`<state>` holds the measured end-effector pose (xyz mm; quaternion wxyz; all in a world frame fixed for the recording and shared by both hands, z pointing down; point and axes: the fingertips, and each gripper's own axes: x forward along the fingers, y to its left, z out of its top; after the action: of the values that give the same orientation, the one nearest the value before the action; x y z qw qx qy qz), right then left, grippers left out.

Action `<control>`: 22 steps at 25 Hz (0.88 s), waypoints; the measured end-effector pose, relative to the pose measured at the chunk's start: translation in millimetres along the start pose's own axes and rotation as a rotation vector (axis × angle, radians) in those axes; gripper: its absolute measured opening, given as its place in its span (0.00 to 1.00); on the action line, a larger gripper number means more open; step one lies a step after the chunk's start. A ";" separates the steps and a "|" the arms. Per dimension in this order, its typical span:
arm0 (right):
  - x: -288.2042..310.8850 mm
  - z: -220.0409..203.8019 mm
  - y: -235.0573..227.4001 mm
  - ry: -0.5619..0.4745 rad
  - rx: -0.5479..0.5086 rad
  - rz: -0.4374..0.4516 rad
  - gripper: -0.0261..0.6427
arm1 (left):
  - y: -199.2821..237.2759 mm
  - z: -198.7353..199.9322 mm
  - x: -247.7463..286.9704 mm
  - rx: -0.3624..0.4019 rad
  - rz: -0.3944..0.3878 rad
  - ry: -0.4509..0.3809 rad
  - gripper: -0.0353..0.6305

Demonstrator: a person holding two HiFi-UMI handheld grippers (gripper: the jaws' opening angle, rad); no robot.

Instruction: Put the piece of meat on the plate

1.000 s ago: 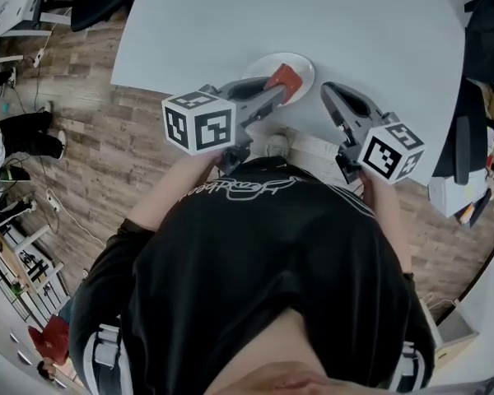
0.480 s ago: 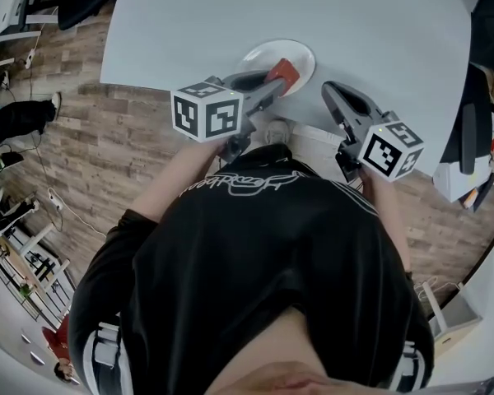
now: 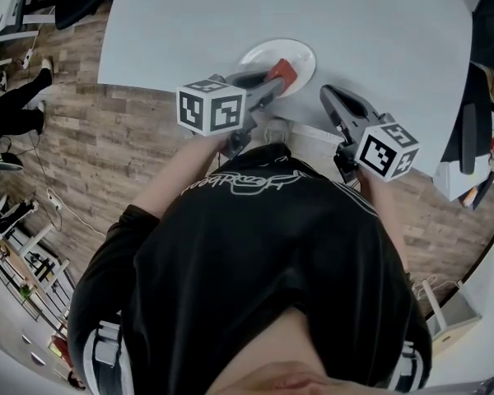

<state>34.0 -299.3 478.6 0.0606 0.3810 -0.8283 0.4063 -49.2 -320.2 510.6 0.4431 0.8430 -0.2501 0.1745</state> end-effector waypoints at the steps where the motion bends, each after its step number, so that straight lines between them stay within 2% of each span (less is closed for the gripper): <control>1: -0.5 -1.2 -0.9 0.002 0.003 -0.001 0.07 | 1.4 -1.3 0.9 -0.003 0.001 0.005 0.19; 7: -2.8 -5.3 -3.1 0.002 0.014 0.002 0.07 | 7.0 -2.5 5.2 -0.047 -0.010 0.001 0.19; 10: -2.2 -6.5 -5.0 0.003 0.021 -0.001 0.07 | 6.8 -0.8 7.0 -0.042 -0.011 0.014 0.19; 14: -0.7 -7.6 -5.2 0.002 0.027 0.002 0.07 | 6.5 -1.1 7.9 -0.003 0.002 0.031 0.19; 22: 3.4 -7.3 -5.4 0.015 0.026 0.009 0.07 | 12.3 -1.7 8.2 0.109 0.086 0.062 0.22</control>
<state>33.7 -298.1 488.2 0.0600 0.3748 -0.8243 0.4202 -49.8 -326.9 524.0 0.3963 0.8485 -0.2623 0.2328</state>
